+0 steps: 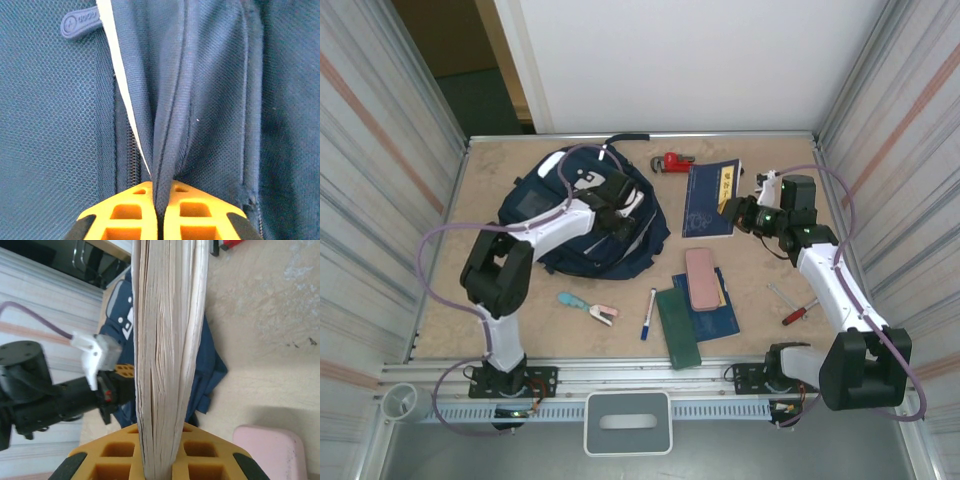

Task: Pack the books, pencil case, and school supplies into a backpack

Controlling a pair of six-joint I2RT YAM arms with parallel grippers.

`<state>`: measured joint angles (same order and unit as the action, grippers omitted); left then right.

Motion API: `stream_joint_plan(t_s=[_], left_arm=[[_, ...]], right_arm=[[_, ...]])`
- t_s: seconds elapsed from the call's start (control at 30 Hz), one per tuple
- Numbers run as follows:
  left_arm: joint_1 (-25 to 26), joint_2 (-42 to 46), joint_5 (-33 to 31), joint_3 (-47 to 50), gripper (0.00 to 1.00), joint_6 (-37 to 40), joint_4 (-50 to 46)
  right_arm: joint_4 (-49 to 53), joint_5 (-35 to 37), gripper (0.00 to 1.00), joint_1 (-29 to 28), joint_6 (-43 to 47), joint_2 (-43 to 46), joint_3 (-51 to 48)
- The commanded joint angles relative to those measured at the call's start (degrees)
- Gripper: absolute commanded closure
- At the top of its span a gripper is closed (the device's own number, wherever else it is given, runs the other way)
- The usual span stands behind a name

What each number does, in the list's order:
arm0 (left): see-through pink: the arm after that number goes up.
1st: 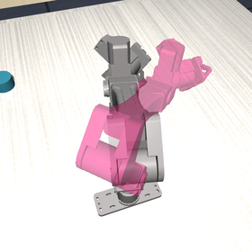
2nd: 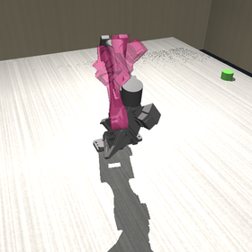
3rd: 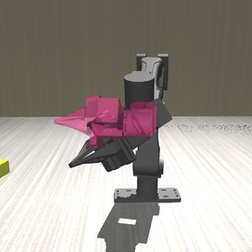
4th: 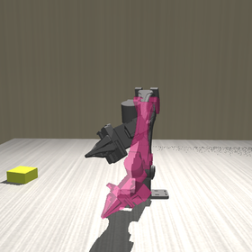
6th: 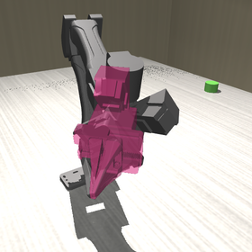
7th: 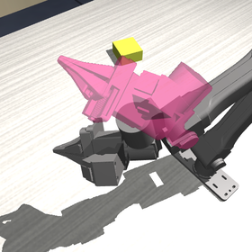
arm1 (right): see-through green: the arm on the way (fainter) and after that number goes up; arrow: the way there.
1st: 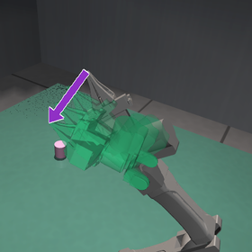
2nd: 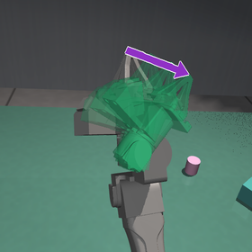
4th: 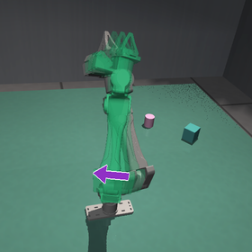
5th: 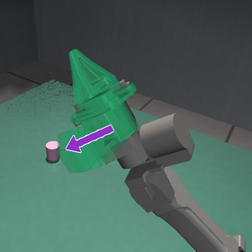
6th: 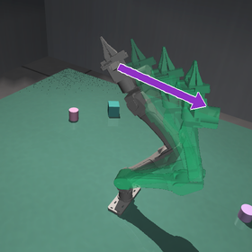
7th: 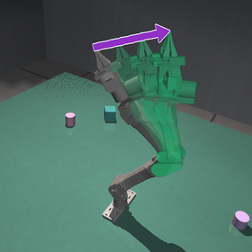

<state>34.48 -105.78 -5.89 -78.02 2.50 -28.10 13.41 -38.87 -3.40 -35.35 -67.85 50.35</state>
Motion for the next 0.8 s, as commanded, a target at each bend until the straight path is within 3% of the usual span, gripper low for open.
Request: stream_joint_plan(t_s=[0.0, 0.07, 0.17, 0.27, 0.47, 0.6, 0.77], left_arm=[[-3.13, 11.39, 9.57, 3.83, 1.00, -0.58, 5.99], [-7.22, 16.80, 20.01, 7.55, 1.00, -3.10, 11.34], [-15.52, 23.05, 36.06, 12.30, 1.00, -11.22, 21.21], [-21.93, 24.91, 46.31, 14.18, 1.00, -17.57, 28.30], [-26.58, 23.49, 52.83, 12.53, 1.00, -20.36, 29.80], [-26.92, 22.05, 55.58, 11.75, 1.00, -21.20, 29.87], [-26.92, 20.64, 57.06, 10.96, 1.00, -22.12, 30.07]], right_arm=[[-0.01, -5.16, 1.00, -0.74, 0.64, -1.39, -0.66], [-4.12, -8.08, 1.00, -3.11, -2.38, -3.39, -2.22], [-6.18, -5.97, 1.00, -9.99, -3.19, -6.63, -1.72], [-9.80, -3.92, 1.00, -16.30, -5.62, -11.43, 0.68], [-20.47, 3.86, 1.00, -25.24, -15.40, -26.24, 9.11], [-28.95, 5.94, 1.00, -29.33, -21.25, -37.02, 17.24], [-31.58, 12.07, 1.00, -32.27, -23.62, -48.17, 27.62]])
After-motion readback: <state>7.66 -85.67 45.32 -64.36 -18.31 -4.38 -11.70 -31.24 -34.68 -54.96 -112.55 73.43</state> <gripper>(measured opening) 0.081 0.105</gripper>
